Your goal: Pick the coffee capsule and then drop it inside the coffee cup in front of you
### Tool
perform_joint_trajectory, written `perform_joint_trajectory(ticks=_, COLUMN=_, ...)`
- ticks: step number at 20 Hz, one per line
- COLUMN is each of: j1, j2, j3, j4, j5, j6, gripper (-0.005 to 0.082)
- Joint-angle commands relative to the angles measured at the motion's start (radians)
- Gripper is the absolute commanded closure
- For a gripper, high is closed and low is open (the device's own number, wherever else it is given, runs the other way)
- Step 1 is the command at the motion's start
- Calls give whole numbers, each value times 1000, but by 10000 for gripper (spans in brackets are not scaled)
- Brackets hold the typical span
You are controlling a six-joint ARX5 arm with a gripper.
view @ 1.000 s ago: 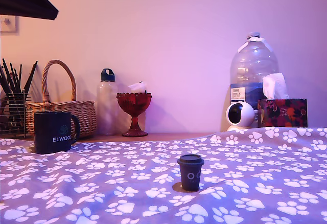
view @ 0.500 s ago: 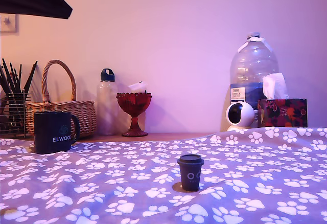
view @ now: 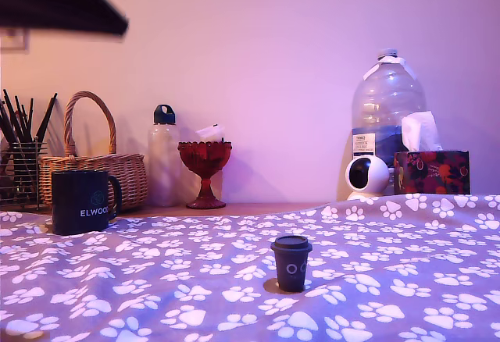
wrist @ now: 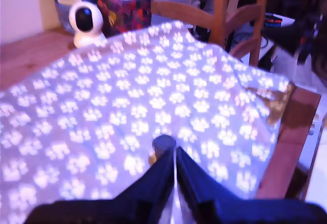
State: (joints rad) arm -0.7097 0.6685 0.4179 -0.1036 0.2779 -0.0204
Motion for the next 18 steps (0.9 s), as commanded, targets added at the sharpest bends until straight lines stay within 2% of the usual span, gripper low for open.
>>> perform_joint_trajectory(ticks=1, j1=-11, j2=-1, j3=-53, j4=38, j5=-10, j6=-6, gripper=786)
perform_joint_trajectory(ticks=3, j1=-20, j2=-1, j3=-94, j4=79, j5=-19, j6=-5, gripper=786)
perform_joint_trajectory(ticks=5, j1=-24, j2=8, j3=-127, j4=120, j5=-61, j6=0, gripper=786)
perform_joint_trajectory(ticks=9, j1=-26, j2=89, j3=-154, j4=237, j5=-62, j6=7, gripper=786)
perform_joint_trajectory(ticks=15, j1=-44, j2=311, j3=-154, j4=385, j5=-46, j6=25, gripper=780)
perform_joint_trajectory(ticks=16, j1=-45, j2=341, j3=-154, j4=407, j5=-39, j6=25, gripper=754)
perform_joint_trajectory(ticks=17, j1=-46, j2=364, j3=-154, j4=428, j5=-31, j6=25, gripper=656)
perform_joint_trajectory(ticks=18, j1=-46, j2=380, j3=-154, j4=441, j5=-20, j6=31, gripper=483)
